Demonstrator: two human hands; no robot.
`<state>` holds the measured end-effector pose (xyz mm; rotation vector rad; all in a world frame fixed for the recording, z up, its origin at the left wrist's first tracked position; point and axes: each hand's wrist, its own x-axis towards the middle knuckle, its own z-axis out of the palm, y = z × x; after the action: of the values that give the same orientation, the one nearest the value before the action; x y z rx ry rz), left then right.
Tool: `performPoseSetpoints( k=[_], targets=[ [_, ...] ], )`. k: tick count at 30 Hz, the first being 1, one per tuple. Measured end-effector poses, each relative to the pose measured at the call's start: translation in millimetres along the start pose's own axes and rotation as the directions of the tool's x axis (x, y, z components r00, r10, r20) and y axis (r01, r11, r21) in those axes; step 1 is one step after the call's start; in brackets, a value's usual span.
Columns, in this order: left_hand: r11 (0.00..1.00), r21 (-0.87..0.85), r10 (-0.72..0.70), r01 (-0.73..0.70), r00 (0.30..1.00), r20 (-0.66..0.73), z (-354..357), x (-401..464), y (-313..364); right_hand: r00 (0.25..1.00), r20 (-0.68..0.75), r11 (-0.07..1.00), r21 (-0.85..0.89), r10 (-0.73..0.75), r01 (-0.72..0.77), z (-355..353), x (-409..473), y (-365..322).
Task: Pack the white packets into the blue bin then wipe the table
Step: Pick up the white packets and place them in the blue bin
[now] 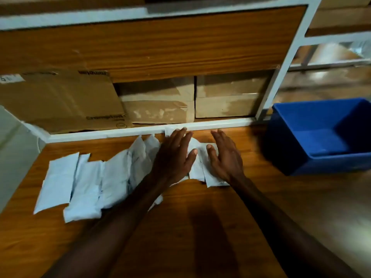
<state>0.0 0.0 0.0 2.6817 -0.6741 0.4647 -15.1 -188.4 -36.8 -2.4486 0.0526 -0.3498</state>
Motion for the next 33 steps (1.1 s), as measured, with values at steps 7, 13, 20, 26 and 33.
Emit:
performPoseSetpoints(
  k=[7,13,20,26,33],
  targets=[
    [0.986,0.169,-0.067,0.004,0.928,0.367,44.1,23.4,10.8,0.917,0.396,0.979,-0.202,0.051,0.032,23.6,-2.5,33.4],
    [0.928,0.355,-0.069,-0.112,0.885,0.461,37.4,12.9,-1.4,0.919,0.376,0.944,-0.330,0.120,0.012,15.2,-9.5,49.3],
    [0.926,0.378,-0.189,0.018,0.887,0.422,67.5,6.2,21.1,0.921,0.351,0.914,-0.406,0.168,-0.012,22.2,-16.1,53.1],
    [0.922,0.380,-0.103,-0.070,0.904,0.416,77.4,-5.0,17.6,0.933,0.312,0.944,-0.321,0.180,-0.074,13.5,-23.2,50.4],
    [0.983,0.180,-0.110,0.036,0.899,0.424,95.5,-12.4,36.3,0.956,0.237,0.962,-0.250,0.172,-0.111,1.1,-33.5,53.9]
  ],
)
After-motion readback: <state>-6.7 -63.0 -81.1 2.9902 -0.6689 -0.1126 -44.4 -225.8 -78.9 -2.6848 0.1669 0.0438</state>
